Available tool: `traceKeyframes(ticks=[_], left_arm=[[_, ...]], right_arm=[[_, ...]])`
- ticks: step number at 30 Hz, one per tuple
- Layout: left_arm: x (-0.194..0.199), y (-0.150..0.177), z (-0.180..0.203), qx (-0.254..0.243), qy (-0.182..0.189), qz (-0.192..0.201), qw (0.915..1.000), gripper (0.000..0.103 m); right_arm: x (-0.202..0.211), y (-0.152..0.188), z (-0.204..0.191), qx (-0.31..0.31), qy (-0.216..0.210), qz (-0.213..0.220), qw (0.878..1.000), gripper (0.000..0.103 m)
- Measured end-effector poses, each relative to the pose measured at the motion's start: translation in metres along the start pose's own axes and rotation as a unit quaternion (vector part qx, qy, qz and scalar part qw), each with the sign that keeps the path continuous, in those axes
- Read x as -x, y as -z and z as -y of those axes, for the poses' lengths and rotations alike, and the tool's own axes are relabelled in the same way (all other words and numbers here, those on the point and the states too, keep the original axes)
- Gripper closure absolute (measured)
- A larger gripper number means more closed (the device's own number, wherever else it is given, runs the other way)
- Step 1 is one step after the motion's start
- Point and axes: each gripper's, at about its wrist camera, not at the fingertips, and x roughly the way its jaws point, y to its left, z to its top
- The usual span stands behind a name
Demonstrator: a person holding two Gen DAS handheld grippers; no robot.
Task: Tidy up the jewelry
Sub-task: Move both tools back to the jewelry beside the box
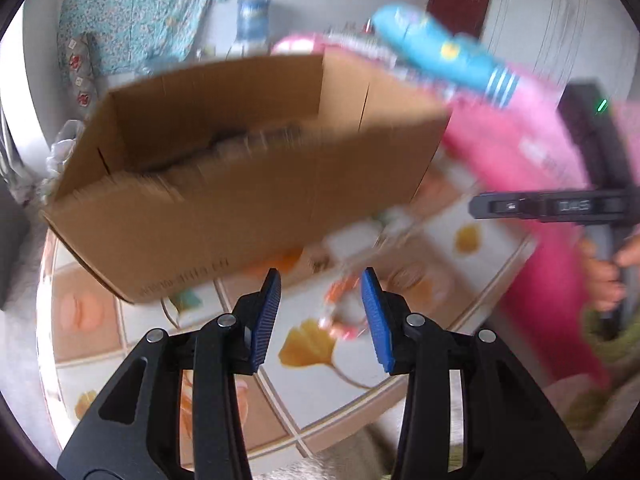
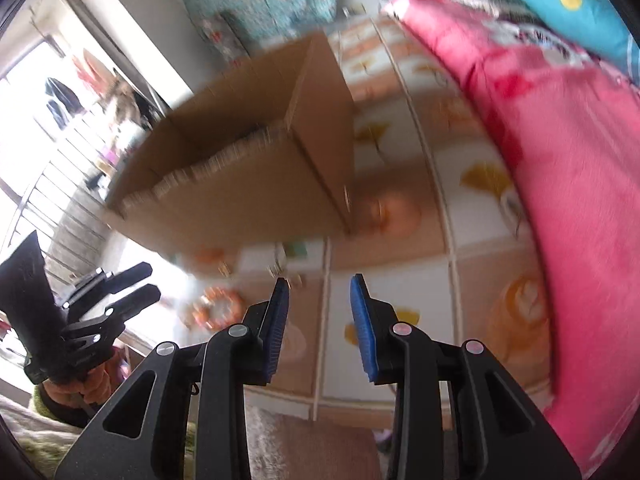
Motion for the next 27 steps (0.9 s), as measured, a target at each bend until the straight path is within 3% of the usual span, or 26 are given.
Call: traceKeyframes(ticks=[3,7,11,18,24,27], left_arm=[[-0.024,0.007,0.009,-0.031,-0.031,-0.03,0.9986,0.063],[-0.032,0.012,0.009,-0.043,-0.05,-0.035,0.9972,0.062],[-0.029,0.013,-0.006,-0.03,-0.071,-0.033,0.9965,0.061],[-0.017,0.019,-0.049,0.017,-0.118,-0.029,0.9924,0.061],[0.007,0.018,-0.071,0.043,-0.094,0.019,0.9945,0.055],[0.015,0.017,-0.069,0.037,-0.077,0.036,0.9956,0.055]], right_arm=[[-0.015,0.004,-0.006,-0.002,-0.012,-0.019,1.0,0.071],[-0.018,0.0,-0.015,0.011,-0.019,-0.019,1.0,0.071],[-0.018,-0.006,-0.024,0.031,-0.015,-0.015,0.999,0.071],[-0.027,-0.005,-0.037,0.095,0.036,-0.006,0.995,0.071],[-0.04,-0.002,-0.046,0.156,0.071,-0.007,0.985,0.074],[-0.045,-0.001,-0.047,0.172,0.077,-0.01,0.982,0.08]])
